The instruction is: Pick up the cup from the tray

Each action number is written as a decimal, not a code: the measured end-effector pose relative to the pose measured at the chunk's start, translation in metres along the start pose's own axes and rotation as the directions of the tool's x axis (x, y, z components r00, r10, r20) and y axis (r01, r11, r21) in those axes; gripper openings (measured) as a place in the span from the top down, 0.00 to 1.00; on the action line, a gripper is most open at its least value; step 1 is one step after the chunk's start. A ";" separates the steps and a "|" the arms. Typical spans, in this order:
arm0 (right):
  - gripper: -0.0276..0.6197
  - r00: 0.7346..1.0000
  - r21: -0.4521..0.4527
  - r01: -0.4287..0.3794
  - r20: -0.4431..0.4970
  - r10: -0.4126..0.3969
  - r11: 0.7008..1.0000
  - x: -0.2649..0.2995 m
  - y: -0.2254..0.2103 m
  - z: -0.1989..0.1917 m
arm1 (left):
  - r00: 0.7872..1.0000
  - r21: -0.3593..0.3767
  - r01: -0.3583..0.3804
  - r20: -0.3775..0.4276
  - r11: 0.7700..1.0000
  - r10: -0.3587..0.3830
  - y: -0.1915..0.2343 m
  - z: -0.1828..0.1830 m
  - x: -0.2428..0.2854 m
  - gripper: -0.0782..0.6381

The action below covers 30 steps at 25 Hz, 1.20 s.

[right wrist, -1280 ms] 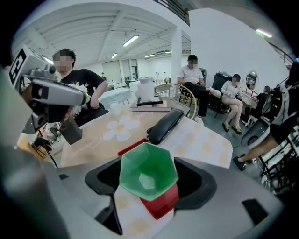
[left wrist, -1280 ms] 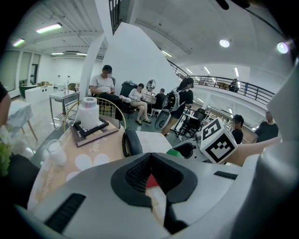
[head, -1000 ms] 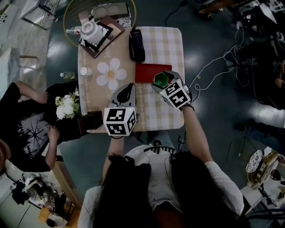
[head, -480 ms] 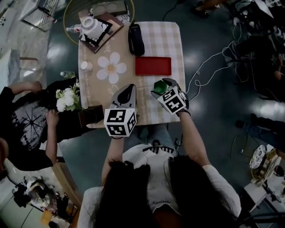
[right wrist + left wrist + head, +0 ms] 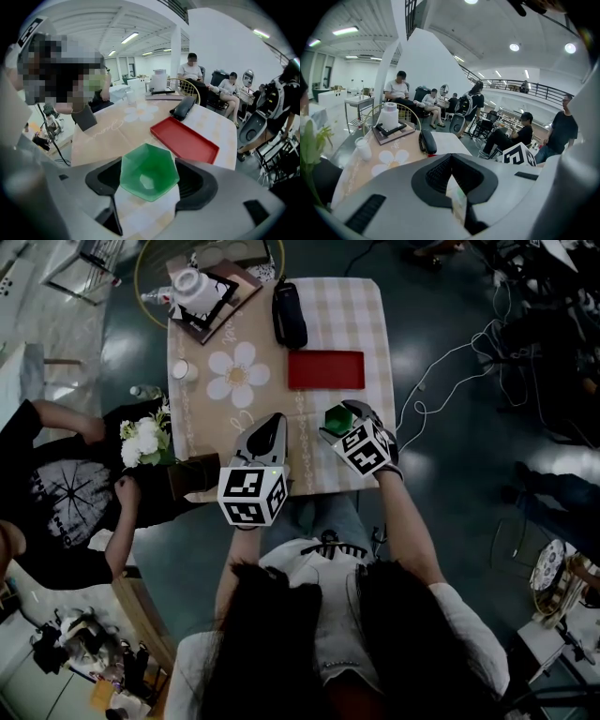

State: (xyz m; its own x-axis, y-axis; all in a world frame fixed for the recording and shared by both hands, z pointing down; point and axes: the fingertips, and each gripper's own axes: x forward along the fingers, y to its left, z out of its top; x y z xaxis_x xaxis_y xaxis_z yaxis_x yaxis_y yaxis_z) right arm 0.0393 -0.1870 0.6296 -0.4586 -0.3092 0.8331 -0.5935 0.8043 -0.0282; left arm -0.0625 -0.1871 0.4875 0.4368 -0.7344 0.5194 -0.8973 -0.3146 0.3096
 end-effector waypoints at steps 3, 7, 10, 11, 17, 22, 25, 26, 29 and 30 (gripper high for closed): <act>0.43 0.999 -0.025 0.025 0.029 -0.024 0.999 -0.001 0.004 0.001 | 1.000 -0.016 0.008 0.002 1.000 -0.008 -0.001 -0.004 -0.003 0.88; 0.41 0.998 0.023 0.020 0.059 -0.021 1.000 -0.010 0.002 0.006 | 1.000 -0.036 0.005 0.005 0.999 -0.005 0.004 -0.007 -0.010 0.88; 0.40 0.989 0.068 0.054 0.137 -0.063 0.996 -0.032 -0.005 0.022 | 1.000 -0.034 0.011 -0.001 0.999 -0.011 0.006 -0.010 -0.012 0.88; 0.40 0.981 0.087 0.064 0.176 -0.079 0.994 -0.043 -0.006 0.033 | 1.000 -0.036 0.010 -0.002 0.999 -0.010 0.007 -0.011 -0.012 0.88; 0.40 0.919 0.187 0.028 0.381 -0.099 0.982 -0.104 0.003 0.076 | 0.998 -0.029 0.048 0.037 0.998 -0.047 -0.001 0.002 -0.013 0.88; 0.41 0.877 0.240 -0.081 0.479 -0.045 0.967 -0.133 0.028 0.085 | 0.992 -0.004 0.093 0.082 0.996 -0.093 -0.017 0.017 -0.020 0.88; 0.41 0.864 0.299 -0.094 0.499 -0.071 0.950 -0.143 0.032 0.078 | 0.990 0.004 0.111 0.092 0.994 -0.111 -0.023 0.017 -0.026 0.88; 0.42 0.864 0.313 -0.091 0.496 -0.081 0.946 -0.145 0.032 0.074 | 0.989 0.004 0.115 0.094 0.993 -0.115 -0.026 0.016 -0.028 0.88; 0.54 0.876 0.317 -0.049 0.469 -0.112 0.947 -0.147 0.031 0.068 | 0.987 0.005 0.126 0.100 0.992 -0.125 -0.031 0.013 -0.031 0.88; 0.61 0.875 0.327 -0.030 0.465 -0.133 0.945 -0.148 0.030 0.067 | 0.987 0.010 0.127 0.101 0.992 -0.127 -0.031 0.012 -0.032 0.88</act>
State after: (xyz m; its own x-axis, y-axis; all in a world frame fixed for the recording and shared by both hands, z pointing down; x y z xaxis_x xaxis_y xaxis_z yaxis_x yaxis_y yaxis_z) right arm 0.0450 -0.1513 0.4686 -0.6301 -0.6133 0.4762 -0.7629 0.6032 -0.2325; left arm -0.0491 -0.1612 0.4513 0.5388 -0.7452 0.3928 -0.8351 -0.4112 0.3654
